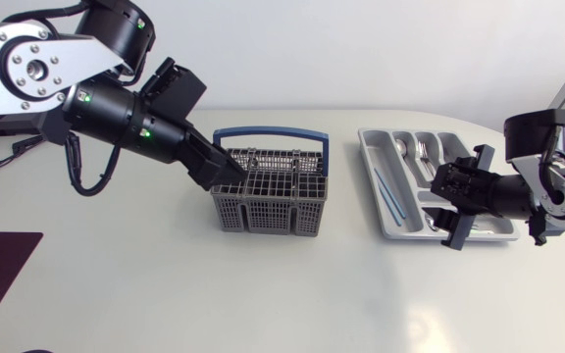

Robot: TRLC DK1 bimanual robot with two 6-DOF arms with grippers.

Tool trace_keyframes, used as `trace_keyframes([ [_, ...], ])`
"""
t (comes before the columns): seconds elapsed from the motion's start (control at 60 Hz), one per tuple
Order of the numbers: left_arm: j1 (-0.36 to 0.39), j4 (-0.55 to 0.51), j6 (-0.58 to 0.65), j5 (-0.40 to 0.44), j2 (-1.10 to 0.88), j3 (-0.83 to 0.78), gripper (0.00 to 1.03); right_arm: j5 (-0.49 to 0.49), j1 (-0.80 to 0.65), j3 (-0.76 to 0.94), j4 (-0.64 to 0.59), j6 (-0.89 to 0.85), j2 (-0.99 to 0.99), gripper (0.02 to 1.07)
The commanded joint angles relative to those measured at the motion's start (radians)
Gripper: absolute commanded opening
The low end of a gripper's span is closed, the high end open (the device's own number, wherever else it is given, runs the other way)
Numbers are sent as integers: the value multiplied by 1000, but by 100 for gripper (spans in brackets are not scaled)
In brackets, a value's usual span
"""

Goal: Unload the cutlery basket into the drawer organizer.

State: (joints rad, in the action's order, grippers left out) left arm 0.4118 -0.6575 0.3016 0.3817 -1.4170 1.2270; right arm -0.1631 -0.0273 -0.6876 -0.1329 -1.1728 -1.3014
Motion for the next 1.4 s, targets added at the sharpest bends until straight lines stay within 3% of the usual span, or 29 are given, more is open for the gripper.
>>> trace_keyframes([
  [0.0, -19, -14, 39, -26, 30, -55, 99, -49, 33, -49, -20, 144, 1, 70],
  [0.183, -38, 9, 73, -116, 55, -135, 99, -121, 115, -105, -25, 302, -64, 69],
  [0.317, -85, 65, 87, -139, 47, -179, 99, -182, 167, -173, -25, 384, -141, 55],
  [0.5, -154, 131, 111, -142, -30, -198, 99, -219, 216, -294, -20, 490, -295, 26],
  [0.633, -188, 194, 119, -142, -106, -192, 99, -254, 236, -382, -19, 553, -409, 13],
  [0.85, -162, 203, 122, -141, -195, -164, 99, -262, 282, -437, -2, 605, -489, 13],
  [1.383, -103, 191, 116, -79, -140, -181, 99, -270, 323, -403, -4, 625, -453, 12],
])
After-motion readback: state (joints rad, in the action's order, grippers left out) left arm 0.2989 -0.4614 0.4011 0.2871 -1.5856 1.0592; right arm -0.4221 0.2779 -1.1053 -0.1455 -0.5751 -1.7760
